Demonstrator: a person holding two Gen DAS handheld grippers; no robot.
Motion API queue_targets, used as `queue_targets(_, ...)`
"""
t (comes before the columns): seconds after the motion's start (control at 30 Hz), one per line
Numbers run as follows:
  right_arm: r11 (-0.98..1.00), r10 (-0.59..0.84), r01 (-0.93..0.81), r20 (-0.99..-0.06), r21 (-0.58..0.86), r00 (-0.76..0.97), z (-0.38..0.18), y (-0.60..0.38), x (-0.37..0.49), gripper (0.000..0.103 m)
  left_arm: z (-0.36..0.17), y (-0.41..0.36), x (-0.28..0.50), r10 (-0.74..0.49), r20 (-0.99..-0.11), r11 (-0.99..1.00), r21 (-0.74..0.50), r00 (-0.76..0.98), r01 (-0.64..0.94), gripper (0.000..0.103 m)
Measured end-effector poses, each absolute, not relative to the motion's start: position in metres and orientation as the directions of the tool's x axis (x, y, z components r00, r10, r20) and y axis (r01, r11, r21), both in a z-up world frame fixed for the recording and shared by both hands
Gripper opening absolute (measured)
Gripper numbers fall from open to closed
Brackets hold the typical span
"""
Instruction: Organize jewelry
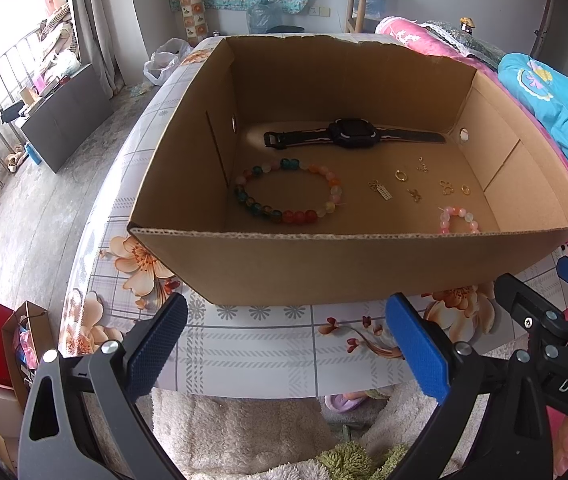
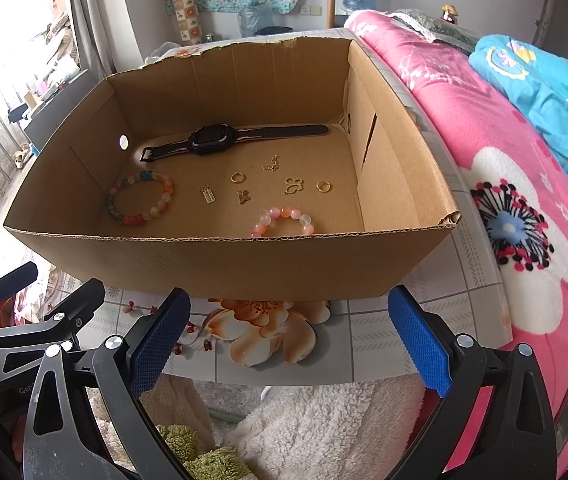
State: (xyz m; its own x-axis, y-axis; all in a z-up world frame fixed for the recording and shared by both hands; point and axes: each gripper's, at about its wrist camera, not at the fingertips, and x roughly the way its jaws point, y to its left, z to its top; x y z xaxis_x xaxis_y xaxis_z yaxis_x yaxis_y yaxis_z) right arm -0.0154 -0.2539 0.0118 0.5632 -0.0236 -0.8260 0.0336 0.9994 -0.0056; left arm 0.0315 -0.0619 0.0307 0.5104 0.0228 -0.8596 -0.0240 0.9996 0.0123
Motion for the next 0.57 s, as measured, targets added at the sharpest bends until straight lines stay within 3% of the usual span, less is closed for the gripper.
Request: queue_targets(0.57, 0.999, -0.024, 0.036, -0.827, -0.004, 0.561, 0.0109, -0.2542, -0.0154, 0.095, 0.0296, -0.0633, 0.0325, 0.014, -0.866, 1.0, 0.004, 0.499, -0.021, 0.097)
